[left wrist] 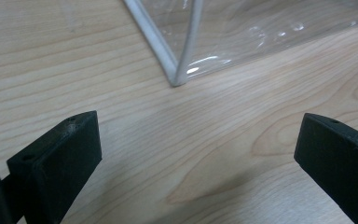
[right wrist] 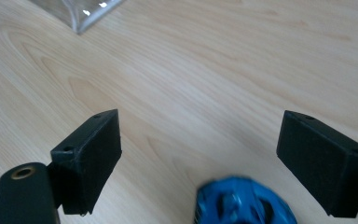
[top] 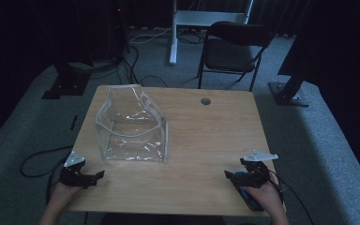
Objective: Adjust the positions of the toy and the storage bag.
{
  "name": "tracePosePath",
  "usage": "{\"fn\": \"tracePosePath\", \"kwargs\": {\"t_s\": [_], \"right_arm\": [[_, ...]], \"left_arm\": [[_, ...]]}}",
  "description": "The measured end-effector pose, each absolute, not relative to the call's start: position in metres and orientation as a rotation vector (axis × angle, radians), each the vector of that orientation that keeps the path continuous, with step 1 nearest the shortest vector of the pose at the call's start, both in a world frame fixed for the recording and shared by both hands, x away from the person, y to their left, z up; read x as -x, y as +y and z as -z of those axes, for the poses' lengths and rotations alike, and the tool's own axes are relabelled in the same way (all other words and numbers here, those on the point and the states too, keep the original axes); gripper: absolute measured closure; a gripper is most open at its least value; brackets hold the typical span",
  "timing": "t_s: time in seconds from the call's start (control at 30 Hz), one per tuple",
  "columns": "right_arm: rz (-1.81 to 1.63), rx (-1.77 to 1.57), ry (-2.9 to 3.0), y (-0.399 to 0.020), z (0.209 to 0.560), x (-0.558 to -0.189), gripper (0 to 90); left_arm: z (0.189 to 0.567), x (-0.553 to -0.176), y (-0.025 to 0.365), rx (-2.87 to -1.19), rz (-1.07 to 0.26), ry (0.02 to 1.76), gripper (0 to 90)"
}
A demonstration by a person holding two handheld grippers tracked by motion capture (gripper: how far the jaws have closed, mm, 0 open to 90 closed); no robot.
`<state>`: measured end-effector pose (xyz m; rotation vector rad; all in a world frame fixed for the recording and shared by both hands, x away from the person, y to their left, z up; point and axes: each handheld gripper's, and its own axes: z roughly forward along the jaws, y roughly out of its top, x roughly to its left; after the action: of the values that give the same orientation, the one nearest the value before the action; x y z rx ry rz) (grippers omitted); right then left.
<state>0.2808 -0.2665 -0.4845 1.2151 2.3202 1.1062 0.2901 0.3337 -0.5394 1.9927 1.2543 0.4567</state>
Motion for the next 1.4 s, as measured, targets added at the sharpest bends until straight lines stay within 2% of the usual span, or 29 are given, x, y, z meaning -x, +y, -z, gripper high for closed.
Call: {"fn": "tracePosePath", "kwargs": {"t_s": [0.7, 1.3, 1.4], "right_arm": [[-1.271, -0.944, 2.476, -0.167, 0.455, -0.335, 13.6], [-1.368, -0.801, 2.552, -0.084, 0.435, -0.372, 17.6], [-1.395, -0.794, 2.547, -0.075, 0.433, -0.377, 18.4]], "left_arm": [[0.517, -0.324, 0.328, -1.966, -0.442, 1.203, 1.2], [0.491, -0.355, 0.319, -1.937, -0.43, 1.123, 1.3], [0.49, -0.358, 0.319, -1.925, -0.427, 1.116, 4.0]]}}
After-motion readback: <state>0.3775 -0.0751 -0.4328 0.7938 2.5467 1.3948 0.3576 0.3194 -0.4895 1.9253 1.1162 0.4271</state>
